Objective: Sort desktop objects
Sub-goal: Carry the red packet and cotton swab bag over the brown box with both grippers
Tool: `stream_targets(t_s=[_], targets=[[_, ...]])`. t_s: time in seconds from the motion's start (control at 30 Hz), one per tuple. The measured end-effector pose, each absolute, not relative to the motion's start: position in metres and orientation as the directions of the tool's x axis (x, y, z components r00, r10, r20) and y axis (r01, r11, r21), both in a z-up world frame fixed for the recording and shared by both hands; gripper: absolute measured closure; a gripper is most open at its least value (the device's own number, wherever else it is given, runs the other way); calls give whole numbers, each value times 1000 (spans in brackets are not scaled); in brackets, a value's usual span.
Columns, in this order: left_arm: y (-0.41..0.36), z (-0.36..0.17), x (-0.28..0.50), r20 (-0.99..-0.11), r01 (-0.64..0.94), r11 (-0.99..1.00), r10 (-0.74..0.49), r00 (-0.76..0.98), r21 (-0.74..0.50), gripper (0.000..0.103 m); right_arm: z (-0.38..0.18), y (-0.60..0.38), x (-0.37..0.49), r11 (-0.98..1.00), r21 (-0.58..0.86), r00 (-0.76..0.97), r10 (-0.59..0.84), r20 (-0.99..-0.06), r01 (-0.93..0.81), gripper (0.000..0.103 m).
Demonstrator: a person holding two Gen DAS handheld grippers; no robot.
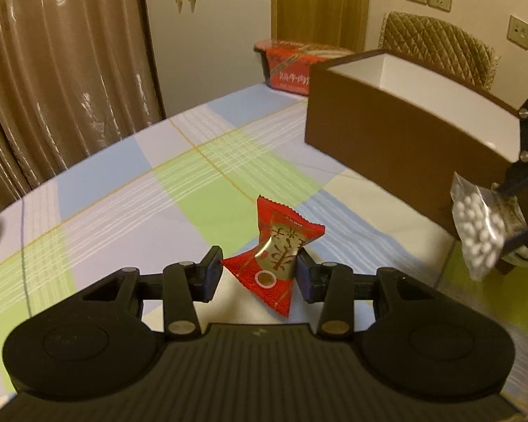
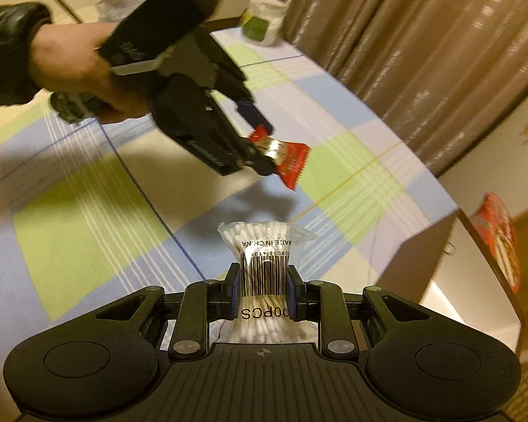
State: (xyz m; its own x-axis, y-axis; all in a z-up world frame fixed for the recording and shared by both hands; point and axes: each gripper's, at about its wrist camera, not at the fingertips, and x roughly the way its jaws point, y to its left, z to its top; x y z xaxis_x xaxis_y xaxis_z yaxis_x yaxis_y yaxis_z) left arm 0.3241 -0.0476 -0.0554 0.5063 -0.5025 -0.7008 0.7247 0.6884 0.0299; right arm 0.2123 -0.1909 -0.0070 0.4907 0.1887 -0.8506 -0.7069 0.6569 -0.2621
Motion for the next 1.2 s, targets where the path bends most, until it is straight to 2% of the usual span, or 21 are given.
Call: stream_targets(t_s=[0.33,0.73,0.93,1.2], targets=[[-68,4,261,-662,716,696,-510,550,59,65,35,-240,160,797,-247,606,180,-775,-552,79],[-157,72,170,-612,655,747,-468,637,111,65,78,-370,116,892,-165,686,194,-701,-421,79],[-211,86,133,-605,611,788,-450,657,78,65,91,-430,101,918,-127,701,192,-687,-376,79],[-257,82,106,-643,569,823,-428,635,14,65,94,-470,88,963,-47,727,167,-666,-265,79]])
